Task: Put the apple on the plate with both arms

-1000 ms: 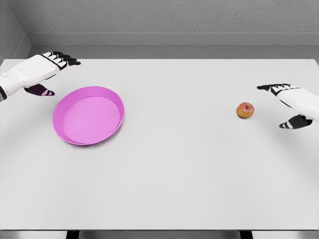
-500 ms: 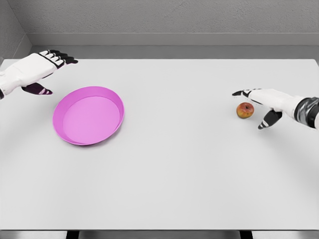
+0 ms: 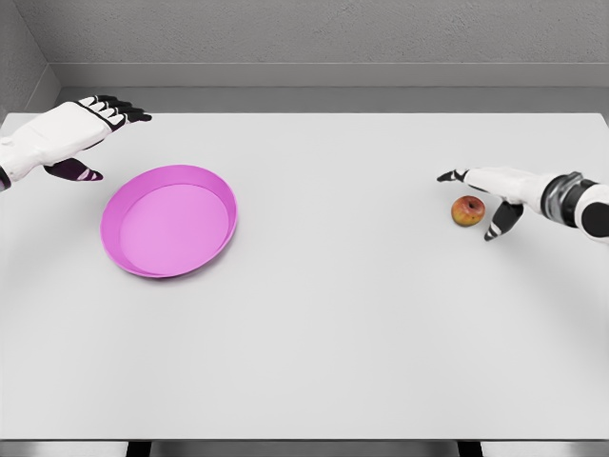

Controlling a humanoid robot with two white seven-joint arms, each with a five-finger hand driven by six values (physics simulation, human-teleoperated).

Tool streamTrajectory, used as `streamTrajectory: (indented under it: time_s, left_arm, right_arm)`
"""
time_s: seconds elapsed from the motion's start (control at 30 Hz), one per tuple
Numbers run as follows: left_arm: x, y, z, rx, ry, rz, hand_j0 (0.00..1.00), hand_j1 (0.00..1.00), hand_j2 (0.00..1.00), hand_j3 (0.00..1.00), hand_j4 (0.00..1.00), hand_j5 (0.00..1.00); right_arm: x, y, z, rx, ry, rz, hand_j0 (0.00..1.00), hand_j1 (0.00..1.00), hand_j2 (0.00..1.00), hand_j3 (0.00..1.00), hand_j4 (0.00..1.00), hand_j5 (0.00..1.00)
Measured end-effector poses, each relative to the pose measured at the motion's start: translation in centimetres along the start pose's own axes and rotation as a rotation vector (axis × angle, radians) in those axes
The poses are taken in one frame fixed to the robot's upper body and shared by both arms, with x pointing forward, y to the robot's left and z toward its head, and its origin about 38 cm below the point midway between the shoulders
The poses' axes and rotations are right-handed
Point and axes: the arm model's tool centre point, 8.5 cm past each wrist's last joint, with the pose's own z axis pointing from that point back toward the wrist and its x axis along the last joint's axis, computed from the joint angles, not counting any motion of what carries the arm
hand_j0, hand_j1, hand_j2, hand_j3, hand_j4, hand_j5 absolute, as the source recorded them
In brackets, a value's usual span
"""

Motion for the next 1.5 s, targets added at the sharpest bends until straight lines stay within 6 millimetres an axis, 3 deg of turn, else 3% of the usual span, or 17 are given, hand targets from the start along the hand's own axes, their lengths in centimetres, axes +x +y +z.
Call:
streamTrajectory:
  time_s: [0.13, 0.3, 0.73, 1.1, 1.5]
  left_arm:
    - [0.0, 0.0, 0.0, 0.001, 0.002, 0.001, 1.0, 1.0, 1.0, 1.0, 1.0, 1.0]
    - [-0.1, 0.0, 0.0, 0.0, 0.003, 0.001, 1.0, 1.0, 1.0, 1.0, 1.0, 1.0]
    - [0.0, 0.0, 0.0, 0.0, 0.001, -0.001, 1.0, 1.0, 1.0, 1.0, 1.0, 1.0]
    - [0.0, -0.1, 0.0, -0.002, 0.0, 0.001, 1.0, 1.0, 1.0, 1.0, 1.0, 1.0]
    - [-0.1, 0.0, 0.1, -0.004, 0.002, -0.002, 1.0, 1.0, 1.0, 1.0, 1.0, 1.0]
  right_arm:
    - [0.0, 0.3, -0.1, 0.008, 0.001, 0.0, 1.0, 1.0, 1.0, 1.0, 1.0, 1.0]
    - [-0.3, 0.4, -0.2, 0.011, 0.009, -0.003, 0.69, 0.69, 0.69, 0.69, 0.69, 0.69]
    - [-0.5, 0.4, -0.1, 0.021, 0.012, -0.001, 0.42, 0.42, 0.42, 0.42, 0.42, 0.42]
    - [0.0, 0.1, 0.1, 0.017, -0.001, 0.009, 0.42, 0.42, 0.42, 0.42, 0.42, 0.42]
    - [3.0, -1.7, 1.7, -0.03, -0.081, 0.059, 0.41, 0.41, 0.41, 0.41, 0.41, 0.41]
